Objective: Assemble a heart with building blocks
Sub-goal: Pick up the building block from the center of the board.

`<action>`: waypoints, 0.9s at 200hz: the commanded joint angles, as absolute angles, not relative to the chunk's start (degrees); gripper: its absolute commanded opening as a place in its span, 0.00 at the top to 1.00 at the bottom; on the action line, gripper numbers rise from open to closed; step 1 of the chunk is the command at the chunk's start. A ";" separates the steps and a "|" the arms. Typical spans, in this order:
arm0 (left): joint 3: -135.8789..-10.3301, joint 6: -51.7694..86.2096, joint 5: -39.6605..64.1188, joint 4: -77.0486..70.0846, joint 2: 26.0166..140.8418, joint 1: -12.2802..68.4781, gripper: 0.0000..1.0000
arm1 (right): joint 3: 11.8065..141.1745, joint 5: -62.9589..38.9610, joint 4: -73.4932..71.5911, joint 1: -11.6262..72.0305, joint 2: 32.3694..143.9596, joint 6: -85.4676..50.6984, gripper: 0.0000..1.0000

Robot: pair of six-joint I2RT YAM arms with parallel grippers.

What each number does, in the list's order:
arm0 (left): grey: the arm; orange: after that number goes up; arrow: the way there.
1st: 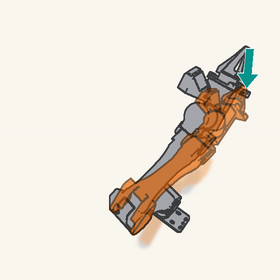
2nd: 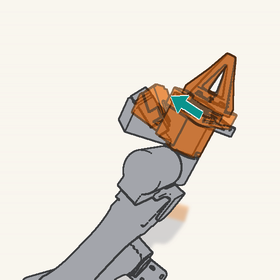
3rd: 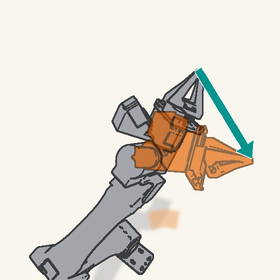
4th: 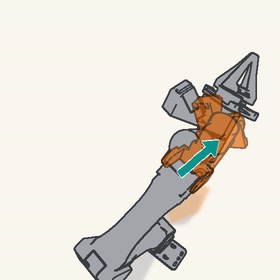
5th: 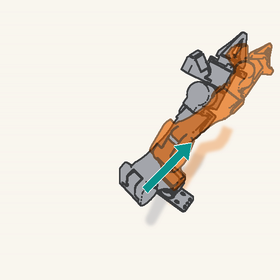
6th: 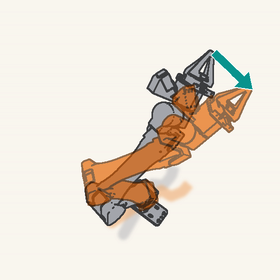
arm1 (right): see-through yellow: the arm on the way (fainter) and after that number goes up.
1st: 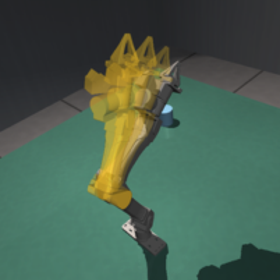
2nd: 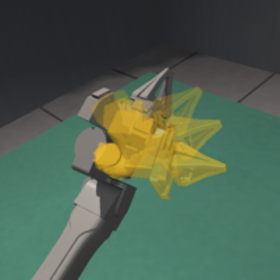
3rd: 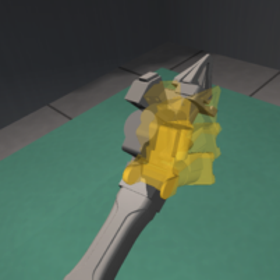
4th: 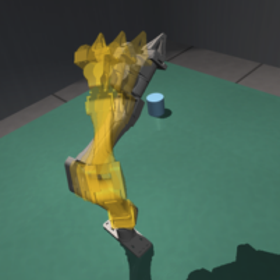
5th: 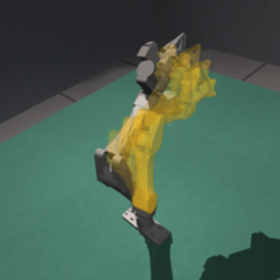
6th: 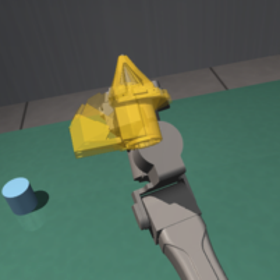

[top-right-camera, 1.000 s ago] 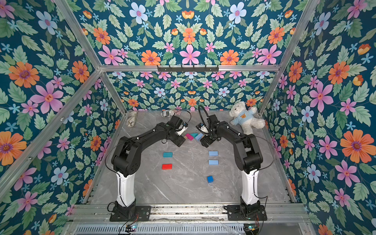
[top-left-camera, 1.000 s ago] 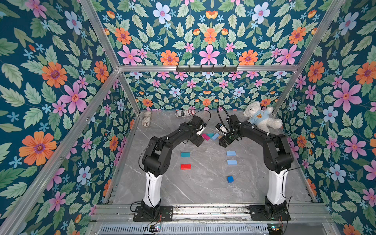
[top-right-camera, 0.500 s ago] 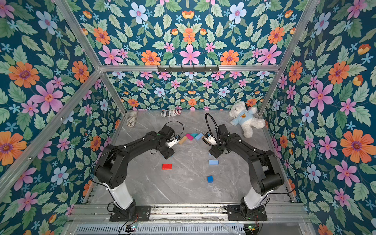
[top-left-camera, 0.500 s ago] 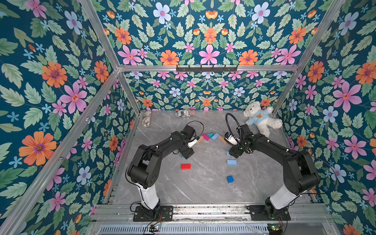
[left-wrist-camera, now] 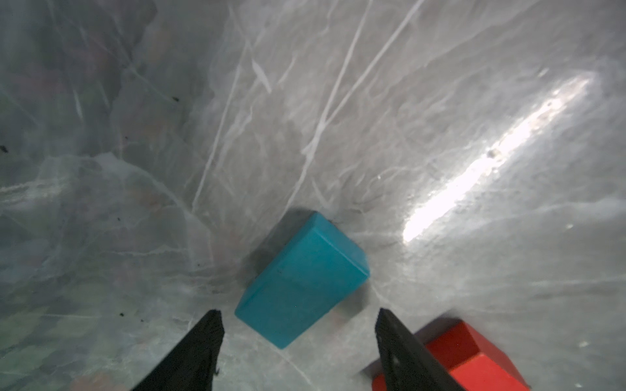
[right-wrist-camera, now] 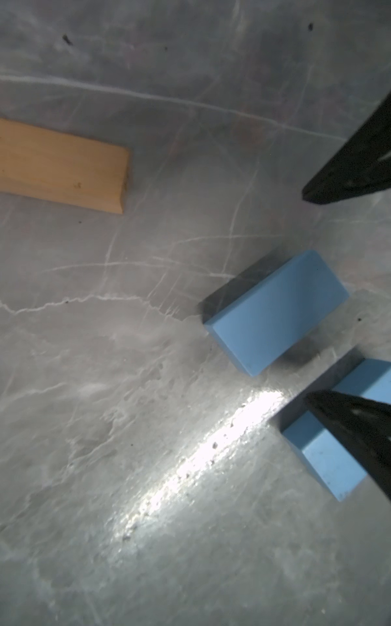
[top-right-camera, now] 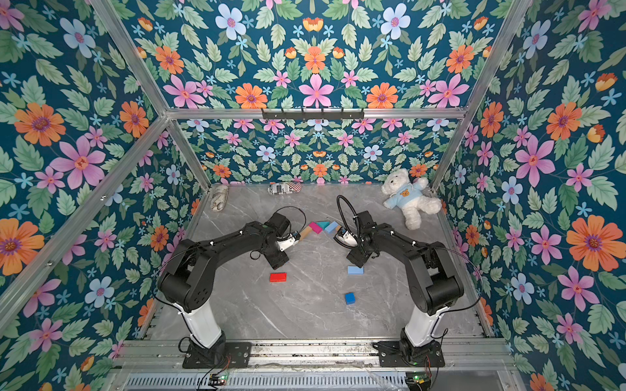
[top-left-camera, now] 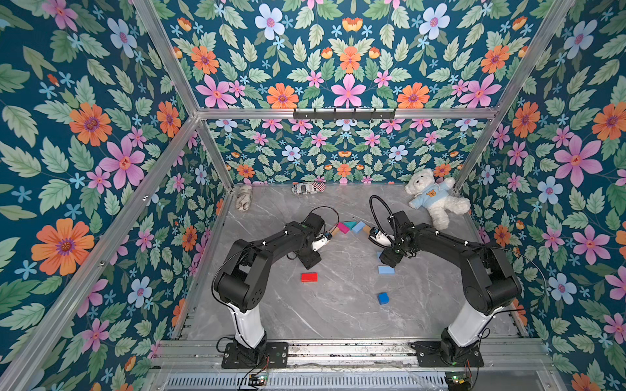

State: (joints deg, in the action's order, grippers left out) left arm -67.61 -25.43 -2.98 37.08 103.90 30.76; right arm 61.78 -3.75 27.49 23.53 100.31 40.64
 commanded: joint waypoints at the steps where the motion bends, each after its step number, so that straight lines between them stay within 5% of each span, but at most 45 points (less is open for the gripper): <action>1: -67.16 -25.47 -2.41 36.99 104.13 30.76 0.26 | 62.05 -3.78 28.16 23.62 101.03 41.70 0.11; 23: -66.30 -25.58 -2.71 35.74 104.56 30.71 0.29 | 62.24 -4.04 28.73 23.57 102.36 41.36 0.15; 63: -65.73 -26.06 -4.29 34.73 106.21 30.59 0.46 | 63.19 -4.13 30.21 23.59 105.24 40.28 0.36; 124: -66.75 -22.73 -3.07 34.45 106.23 30.17 0.71 | 63.46 -4.91 32.12 23.58 104.90 38.05 0.89; 180: -69.74 -2.87 3.60 33.40 101.74 30.28 0.72 | 63.20 -7.07 32.43 22.33 98.71 33.78 1.00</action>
